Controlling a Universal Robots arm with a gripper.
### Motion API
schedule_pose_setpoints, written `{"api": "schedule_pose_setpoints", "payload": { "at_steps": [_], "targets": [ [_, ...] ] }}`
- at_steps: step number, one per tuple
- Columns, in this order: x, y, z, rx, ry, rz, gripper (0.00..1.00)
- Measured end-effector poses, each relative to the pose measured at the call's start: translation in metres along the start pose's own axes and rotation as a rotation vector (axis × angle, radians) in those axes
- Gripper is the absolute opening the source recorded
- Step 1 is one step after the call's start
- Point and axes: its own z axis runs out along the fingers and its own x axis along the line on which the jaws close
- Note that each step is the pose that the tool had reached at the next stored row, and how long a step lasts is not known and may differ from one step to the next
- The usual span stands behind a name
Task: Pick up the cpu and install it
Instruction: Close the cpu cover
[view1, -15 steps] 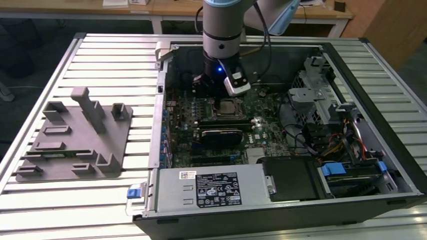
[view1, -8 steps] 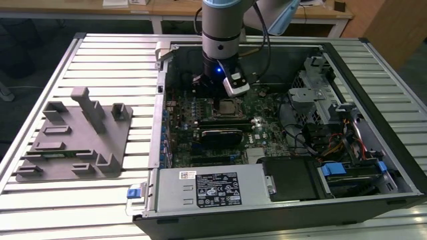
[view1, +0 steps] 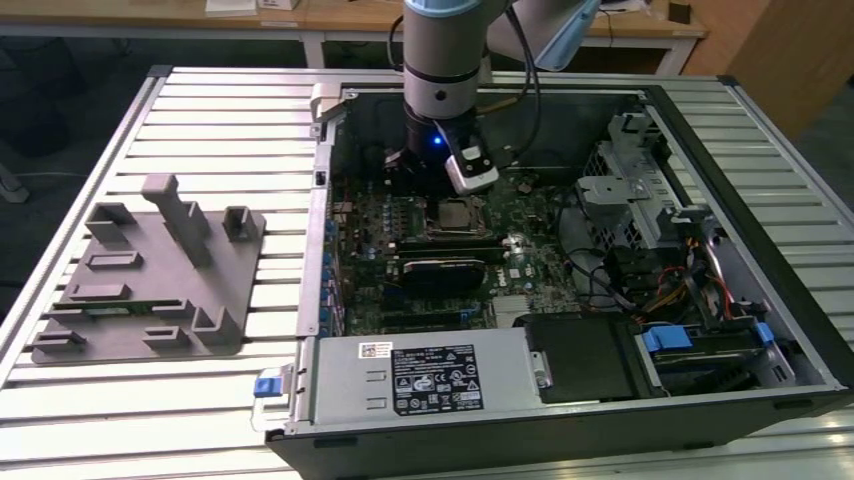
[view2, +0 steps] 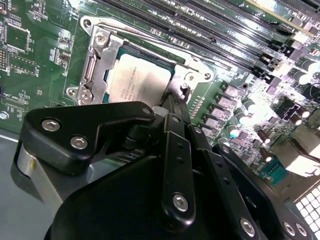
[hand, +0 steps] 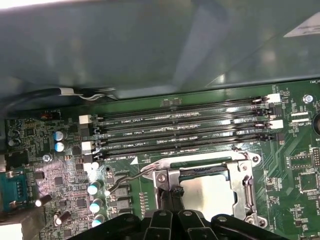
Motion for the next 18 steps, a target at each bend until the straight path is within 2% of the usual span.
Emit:
{"api": "schedule_pose_setpoints", "payload": {
  "at_steps": [9, 14, 18],
  "targets": [
    [-0.0059, 0.0006, 0.0003, 0.0002, 0.0001, 0.0, 0.11],
    [-0.0062, 0.0007, 0.0002, 0.0003, 0.0001, 0.0, 0.11],
    [-0.0063, 0.0008, -0.0059, 0.0001, 0.0001, 0.0, 0.11]
  ]
}}
